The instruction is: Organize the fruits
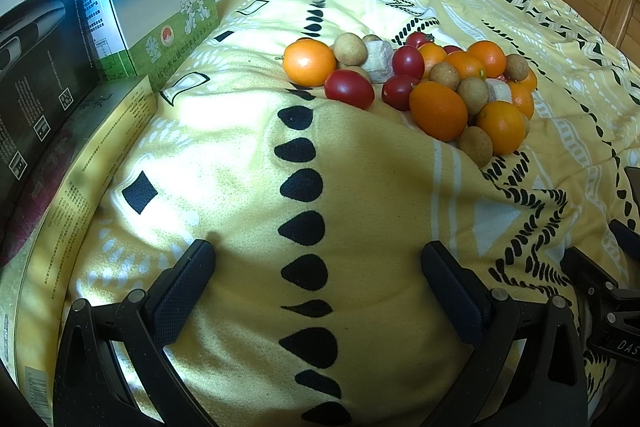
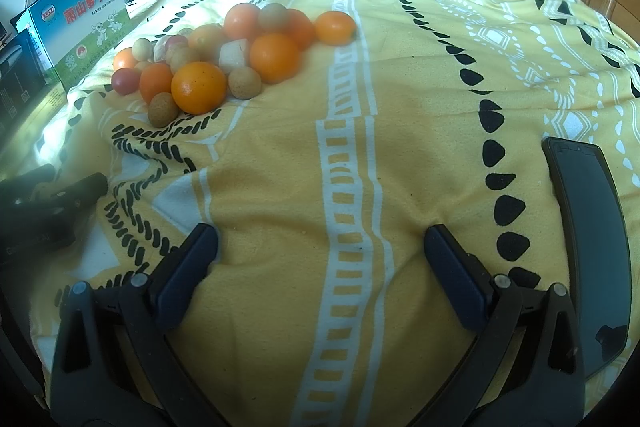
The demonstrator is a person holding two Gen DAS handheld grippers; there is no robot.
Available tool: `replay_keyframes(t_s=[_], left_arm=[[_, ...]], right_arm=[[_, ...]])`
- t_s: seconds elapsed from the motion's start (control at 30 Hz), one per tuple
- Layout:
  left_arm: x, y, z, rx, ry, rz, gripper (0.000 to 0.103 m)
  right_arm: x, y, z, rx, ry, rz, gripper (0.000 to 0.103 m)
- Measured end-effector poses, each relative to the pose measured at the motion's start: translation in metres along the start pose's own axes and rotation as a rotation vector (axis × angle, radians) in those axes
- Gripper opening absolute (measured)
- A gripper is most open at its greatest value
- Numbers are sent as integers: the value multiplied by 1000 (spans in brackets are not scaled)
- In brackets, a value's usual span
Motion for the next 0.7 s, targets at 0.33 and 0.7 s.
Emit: replay_keyframes(t_s=[0.33, 0.7], left_arm=[[-3, 6, 26, 5, -132, 60, 97], [-3, 80, 14, 28, -236, 10, 56]], right_arm=[[1, 0, 3, 4, 28, -12, 103], [1, -1, 3, -3, 36, -14, 103]])
Point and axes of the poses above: each gripper's, at about its wrist camera, not at the fingertips, and z roughly against the way its jaws point, x to its right, y to its top, the point moved 10 cm from there along -z, roughly the way its jaws point, and after that the axes turned 5 degrees about -z, right-handed, at the moved point
